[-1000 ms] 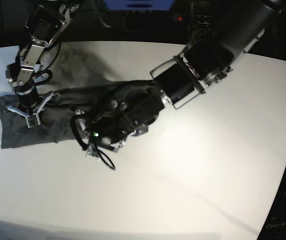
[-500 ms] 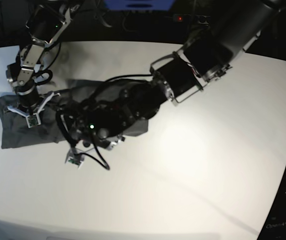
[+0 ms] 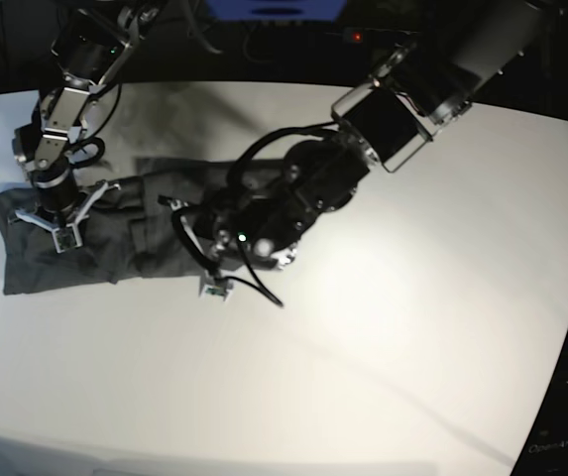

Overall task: Fold the T-shirt properly
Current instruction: 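Lay the folded end down on the shirt with the left gripper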

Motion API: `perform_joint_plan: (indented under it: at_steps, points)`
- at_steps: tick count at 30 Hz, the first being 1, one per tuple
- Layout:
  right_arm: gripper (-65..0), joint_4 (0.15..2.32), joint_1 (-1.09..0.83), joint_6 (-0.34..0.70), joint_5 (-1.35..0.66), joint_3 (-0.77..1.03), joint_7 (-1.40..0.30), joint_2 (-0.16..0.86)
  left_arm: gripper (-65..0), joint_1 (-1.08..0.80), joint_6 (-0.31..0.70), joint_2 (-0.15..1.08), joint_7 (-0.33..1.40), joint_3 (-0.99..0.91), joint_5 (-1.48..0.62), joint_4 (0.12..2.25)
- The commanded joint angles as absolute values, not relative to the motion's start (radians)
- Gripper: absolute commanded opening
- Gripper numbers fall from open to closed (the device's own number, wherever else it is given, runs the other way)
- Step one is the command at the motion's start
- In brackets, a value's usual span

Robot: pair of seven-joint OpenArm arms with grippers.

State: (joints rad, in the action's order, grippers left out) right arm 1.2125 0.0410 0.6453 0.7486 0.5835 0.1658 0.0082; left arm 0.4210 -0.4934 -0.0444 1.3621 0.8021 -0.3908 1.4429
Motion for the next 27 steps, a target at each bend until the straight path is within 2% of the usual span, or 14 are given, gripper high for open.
perform_joint_plan:
  at_steps: [1, 10, 15, 27]
  points:
    - [-64.4, 1.204, 0.033, 0.698, 0.792, 0.578, 0.088, 0.002, -61.6, 0.447, -0.492, -0.056, 1.354, 0.776, -0.389, 1.463]
    - [-64.4, 1.204, 0.031, 0.698, 0.794, 0.576, 0.088, 0.004, -61.6, 0.415, -0.49, 0.004, 1.362, 0.602, -0.392, 1.438]
    - [-64.6, 1.204, 0.031, 0.698, 0.794, 0.578, 0.088, 0.004, -61.6, 0.4, -0.487, 0.036, 1.334, 0.605, -0.397, 1.417]
    - [-64.4, 1.21, 0.031, 0.698, 0.794, 0.578, 0.088, 0.005, -61.6, 0.404, -0.486, 0.027, 1.21, 0.657, -0.39, 1.219]
